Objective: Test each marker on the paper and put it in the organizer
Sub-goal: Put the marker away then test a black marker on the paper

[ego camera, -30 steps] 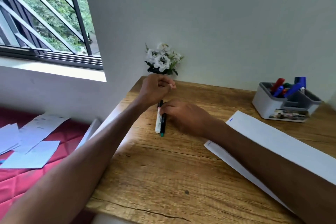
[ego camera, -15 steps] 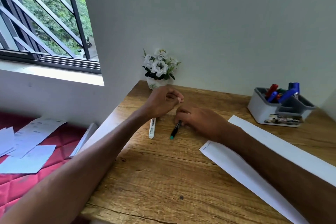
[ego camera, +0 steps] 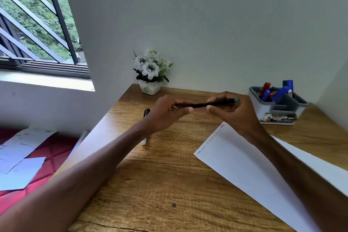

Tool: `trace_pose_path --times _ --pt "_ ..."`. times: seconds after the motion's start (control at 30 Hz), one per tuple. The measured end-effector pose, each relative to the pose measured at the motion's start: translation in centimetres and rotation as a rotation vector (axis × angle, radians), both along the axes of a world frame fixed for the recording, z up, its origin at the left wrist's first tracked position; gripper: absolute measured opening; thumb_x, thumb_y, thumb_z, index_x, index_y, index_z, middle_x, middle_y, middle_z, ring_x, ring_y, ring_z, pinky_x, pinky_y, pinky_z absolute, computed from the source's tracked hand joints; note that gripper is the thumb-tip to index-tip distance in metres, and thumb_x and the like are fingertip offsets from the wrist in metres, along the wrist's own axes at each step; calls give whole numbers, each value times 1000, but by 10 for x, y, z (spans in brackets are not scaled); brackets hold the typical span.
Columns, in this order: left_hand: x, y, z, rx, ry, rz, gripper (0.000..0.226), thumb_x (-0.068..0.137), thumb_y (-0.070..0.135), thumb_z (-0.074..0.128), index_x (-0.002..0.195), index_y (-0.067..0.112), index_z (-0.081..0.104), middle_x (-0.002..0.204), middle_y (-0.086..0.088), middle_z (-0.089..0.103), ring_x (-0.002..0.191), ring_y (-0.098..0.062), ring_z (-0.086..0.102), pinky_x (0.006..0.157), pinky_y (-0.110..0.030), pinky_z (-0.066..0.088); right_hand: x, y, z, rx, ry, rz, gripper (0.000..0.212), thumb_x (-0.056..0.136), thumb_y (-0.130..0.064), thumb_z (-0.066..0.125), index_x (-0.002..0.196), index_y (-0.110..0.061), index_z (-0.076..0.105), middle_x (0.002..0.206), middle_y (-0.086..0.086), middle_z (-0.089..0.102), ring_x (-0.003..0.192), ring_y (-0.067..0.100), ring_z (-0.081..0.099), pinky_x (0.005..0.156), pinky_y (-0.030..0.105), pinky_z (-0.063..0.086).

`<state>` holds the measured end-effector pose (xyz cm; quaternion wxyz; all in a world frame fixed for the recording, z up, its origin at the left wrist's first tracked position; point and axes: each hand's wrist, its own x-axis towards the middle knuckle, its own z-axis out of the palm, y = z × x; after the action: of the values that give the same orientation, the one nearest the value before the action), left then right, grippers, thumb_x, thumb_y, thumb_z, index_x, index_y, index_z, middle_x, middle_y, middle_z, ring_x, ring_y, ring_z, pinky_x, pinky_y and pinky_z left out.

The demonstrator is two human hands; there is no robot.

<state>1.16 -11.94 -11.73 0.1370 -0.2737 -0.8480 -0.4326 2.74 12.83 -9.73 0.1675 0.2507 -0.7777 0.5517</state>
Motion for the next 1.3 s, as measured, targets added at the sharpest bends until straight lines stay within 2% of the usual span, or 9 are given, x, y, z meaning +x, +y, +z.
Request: trace_pose_path --times 0.13,0.23,0.33,0.53,0.73,0.9,1.07,1.2,1.3 --pt "5 3 1 39 48 28 25 93 29 76 116 21 79 86 11 79 69 -7 70 60 -30 54 -5 22 5 246 -16 -33 17 81 -18 87 97 -21 84 82 -9 80 75 9 76 71 26 58" --pt "11 13 1 6 92 31 23 93 31 76 113 22 80 90 9 80 73 -7 73 65 -32 59 -5 22 4 490 39 -58 19 89 -24 80 107 -26 81 88 -14 78 78 4 72 73 30 60" --pt "16 21 0 20 120 11 25 93 33 76 114 22 79 96 5 81 79 -13 76 68 -45 60 -1 9 3 534 111 21 18 97 -27 70 110 -23 80 86 -8 77 73 7 66 63 24 50" --pt "16 31 5 16 234 -5 26 95 31 74 113 14 79 99 1 81 80 -10 77 65 -42 60 -1 10 15 640 230 14 32 98 -38 63 84 -14 78 59 -2 62 53 18 49 49 34 33" --pt "8 52 13 -18 357 -44 24 96 23 74 118 14 78 101 1 81 81 -9 75 66 -37 59 6 36 27 665 214 -167 43 91 -62 51 117 -38 76 65 -23 59 57 3 54 50 25 33" --pt "-2 72 14 -229 179 60 24 102 39 59 106 21 74 82 7 74 71 -12 67 67 -47 55 -4 63 15 774 80 -233 43 98 -62 33 96 -35 66 70 -10 62 67 10 59 57 30 38" --pt "1 84 -5 -156 -49 69 20 105 34 55 99 23 71 91 10 73 81 -12 67 77 -42 57 0 74 11 87 -361 -101 21 110 -8 40 108 -13 60 79 8 66 56 -1 57 50 11 43" --pt "10 87 -12 -188 -54 38 16 105 29 55 108 22 69 86 18 64 75 3 58 59 -13 36 5 71 14 -296 -578 54 35 107 -2 39 116 -11 72 100 10 78 79 14 68 63 24 56" --pt "16 85 -17 -173 -47 -9 16 105 29 56 110 21 68 89 18 66 76 5 58 59 -13 34 8 67 8 -319 -585 162 29 100 -3 57 125 -9 69 113 12 77 93 16 73 74 25 61"
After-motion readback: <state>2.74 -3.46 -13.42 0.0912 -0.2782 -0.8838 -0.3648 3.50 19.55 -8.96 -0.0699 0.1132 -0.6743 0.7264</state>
